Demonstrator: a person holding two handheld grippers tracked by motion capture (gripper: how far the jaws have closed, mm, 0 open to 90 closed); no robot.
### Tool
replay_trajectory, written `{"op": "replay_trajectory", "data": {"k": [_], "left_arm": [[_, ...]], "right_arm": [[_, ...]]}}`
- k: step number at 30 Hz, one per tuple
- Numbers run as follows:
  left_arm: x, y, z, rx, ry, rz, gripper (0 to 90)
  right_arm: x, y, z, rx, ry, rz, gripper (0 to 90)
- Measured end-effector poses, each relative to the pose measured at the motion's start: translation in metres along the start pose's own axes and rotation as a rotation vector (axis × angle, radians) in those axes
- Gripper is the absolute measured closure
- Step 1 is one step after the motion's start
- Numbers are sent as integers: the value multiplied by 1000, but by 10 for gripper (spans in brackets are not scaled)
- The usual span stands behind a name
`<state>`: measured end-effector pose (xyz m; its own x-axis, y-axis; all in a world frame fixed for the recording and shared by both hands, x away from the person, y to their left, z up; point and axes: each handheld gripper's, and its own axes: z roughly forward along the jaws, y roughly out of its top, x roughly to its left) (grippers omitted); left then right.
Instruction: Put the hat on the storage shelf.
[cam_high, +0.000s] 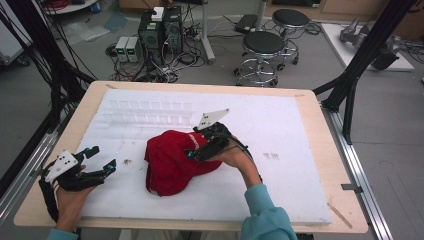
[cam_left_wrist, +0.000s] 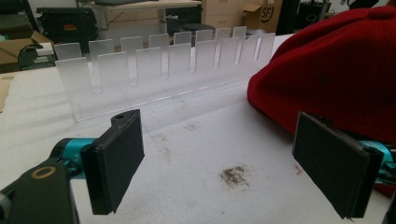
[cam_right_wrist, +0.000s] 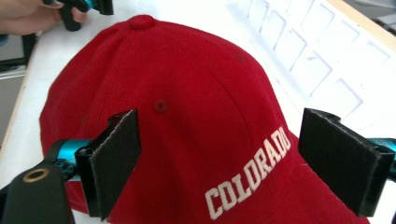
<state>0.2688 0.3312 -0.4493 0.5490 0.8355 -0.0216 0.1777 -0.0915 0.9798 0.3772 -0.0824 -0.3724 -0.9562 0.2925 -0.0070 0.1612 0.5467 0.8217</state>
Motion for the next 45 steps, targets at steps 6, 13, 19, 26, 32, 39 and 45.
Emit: {"op": "replay_trajectory", "data": {"k": [6, 13, 19, 26, 32, 39, 45], "left_arm": [[0, 0, 0, 0, 0, 1, 169], [0, 0, 0, 1, -1, 3, 169], [0, 0, 0, 0, -1, 3, 169], [0, 0, 0, 0, -1, 0, 169], [0, 0, 0, 0, 0, 5, 170], [-1, 0, 0, 1, 2, 6, 170], [-1, 0, 1, 2, 6, 3, 170]], "right_arm": [[-9, 2, 4, -1, 21, -23, 157], [-13, -2, 12, 4, 60, -24, 227], [-15, -4, 16, 13, 77, -15, 255], [-15, -5, 24, 42, 107, -37, 486], [-10, -2, 32, 89, 76, -69, 735], [-7, 0, 33, 130, 28, -10, 840], [-4, 4, 31, 128, -7, 22, 855]]}}
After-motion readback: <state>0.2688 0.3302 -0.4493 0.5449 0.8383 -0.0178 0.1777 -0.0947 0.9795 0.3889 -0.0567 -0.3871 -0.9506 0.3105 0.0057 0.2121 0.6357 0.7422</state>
